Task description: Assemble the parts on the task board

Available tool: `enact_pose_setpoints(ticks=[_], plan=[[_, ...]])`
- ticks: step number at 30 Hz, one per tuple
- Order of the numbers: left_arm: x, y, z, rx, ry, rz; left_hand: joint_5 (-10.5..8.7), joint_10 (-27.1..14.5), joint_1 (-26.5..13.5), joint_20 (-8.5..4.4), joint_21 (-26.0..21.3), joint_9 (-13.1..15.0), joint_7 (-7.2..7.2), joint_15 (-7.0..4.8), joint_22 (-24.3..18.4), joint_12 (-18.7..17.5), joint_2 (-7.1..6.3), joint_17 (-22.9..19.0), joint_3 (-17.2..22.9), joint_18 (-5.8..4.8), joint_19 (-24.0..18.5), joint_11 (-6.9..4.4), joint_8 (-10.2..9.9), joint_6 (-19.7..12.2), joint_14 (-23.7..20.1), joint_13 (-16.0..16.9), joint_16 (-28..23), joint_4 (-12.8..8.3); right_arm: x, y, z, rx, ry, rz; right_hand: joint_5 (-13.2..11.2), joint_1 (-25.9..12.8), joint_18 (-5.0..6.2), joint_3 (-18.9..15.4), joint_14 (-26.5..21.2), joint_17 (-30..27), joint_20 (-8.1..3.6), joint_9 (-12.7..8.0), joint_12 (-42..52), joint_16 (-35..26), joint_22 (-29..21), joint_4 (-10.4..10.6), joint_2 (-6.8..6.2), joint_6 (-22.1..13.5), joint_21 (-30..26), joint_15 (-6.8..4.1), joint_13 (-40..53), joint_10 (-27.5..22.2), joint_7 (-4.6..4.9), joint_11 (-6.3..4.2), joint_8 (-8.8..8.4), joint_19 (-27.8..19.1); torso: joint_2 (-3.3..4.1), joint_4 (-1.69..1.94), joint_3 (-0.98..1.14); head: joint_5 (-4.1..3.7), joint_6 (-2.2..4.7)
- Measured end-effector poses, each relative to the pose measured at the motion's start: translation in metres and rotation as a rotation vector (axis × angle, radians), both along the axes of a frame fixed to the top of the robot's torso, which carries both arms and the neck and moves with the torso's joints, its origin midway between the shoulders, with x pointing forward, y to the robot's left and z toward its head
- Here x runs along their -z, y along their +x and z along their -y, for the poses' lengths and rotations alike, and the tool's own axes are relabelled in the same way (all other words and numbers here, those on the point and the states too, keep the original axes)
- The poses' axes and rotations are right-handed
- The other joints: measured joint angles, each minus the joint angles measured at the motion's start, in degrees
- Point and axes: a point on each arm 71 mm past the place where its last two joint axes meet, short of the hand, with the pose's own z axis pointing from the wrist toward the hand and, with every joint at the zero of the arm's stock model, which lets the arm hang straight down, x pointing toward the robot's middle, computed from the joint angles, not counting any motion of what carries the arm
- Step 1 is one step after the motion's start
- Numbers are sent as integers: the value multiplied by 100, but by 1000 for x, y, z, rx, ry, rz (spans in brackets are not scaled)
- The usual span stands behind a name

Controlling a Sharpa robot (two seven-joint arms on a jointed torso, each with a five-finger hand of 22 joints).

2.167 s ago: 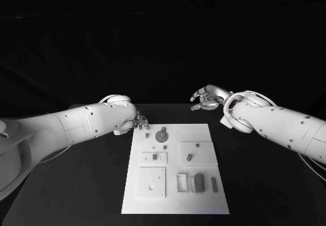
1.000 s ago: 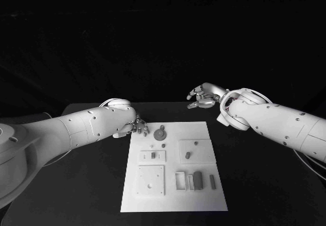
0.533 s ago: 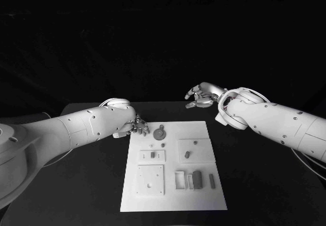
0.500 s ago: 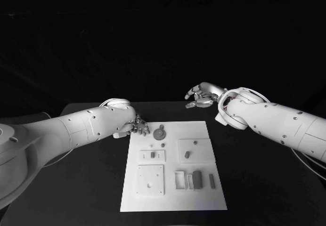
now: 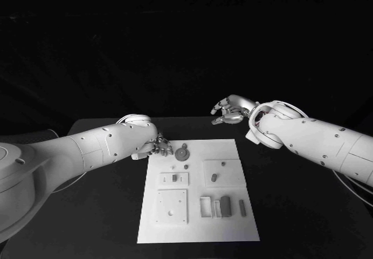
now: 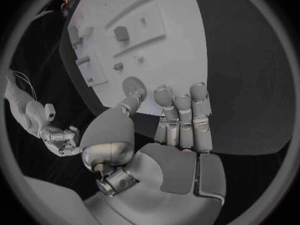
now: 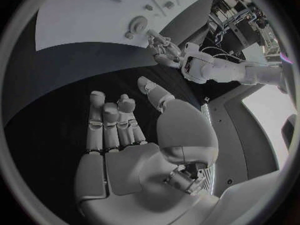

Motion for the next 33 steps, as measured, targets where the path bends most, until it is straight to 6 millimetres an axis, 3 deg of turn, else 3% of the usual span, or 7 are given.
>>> enact_pose_setpoints(ticks=[7, 18, 27, 33], plan=[[0, 1, -2, -5, 2, 1, 0, 0, 31, 0, 0, -6, -22, 0, 0, 34, 136, -22, 0, 0, 0, 0, 0, 22, 0, 0, 34, -51, 0, 0, 0, -1, -1, -2, 0, 0, -1, 0, 0, 0, 0, 0, 0, 0, 0, 0, 0, 1, 0, 1, 0, 1, -1, 0, 0, 0, -1, 0, 4, -4, 1], [0, 1, -1, -3, 2, 0, 0, 0, 221, 0, 0, -19, -46, 0, -1, 80, 434, -54, 0, 0, 0, 0, 0, 46, 1, 8, 93, -318, 0, 0, -1, -3, -1, -4, 0, 0, -4, 0, -2, 0, 0, -5, 0, 0, 0, 0, 0, 4, 0, 2, 0, 2, -4, -2, 0, 0, -1, 2, 4, -9, -5], [1, 2, -4, -12, 5, 2, 0, 0, 277, 0, 0, -33, -55, 1, -2, 83, 567, -85, 13, 0, 0, 0, 0, 55, 1, 7, 108, -398, 0, 0, 0, -5, -2, -6, 0, 0, -31, 0, -4, 0, 0, -5, 0, 0, 0, 0, 0, 9, 0, 4, -5, 5, -9, -4, 0, -1, -1, 2, 3, -8, -9], [3, 2, -3, -14, 6, 0, 0, 0, 269, 1, 0, -33, -58, 1, -3, 83, 576, -88, -1, 0, 0, 0, 0, 58, 2, 7, 108, -412, 0, -1, -1, -8, -2, -7, 0, 0, -34, 0, -6, 1, 1, -5, 0, 0, 0, 0, 0, 10, 0, 6, -5, 12, -10, -10, 0, -1, 0, 1, 3, -14, -9]])
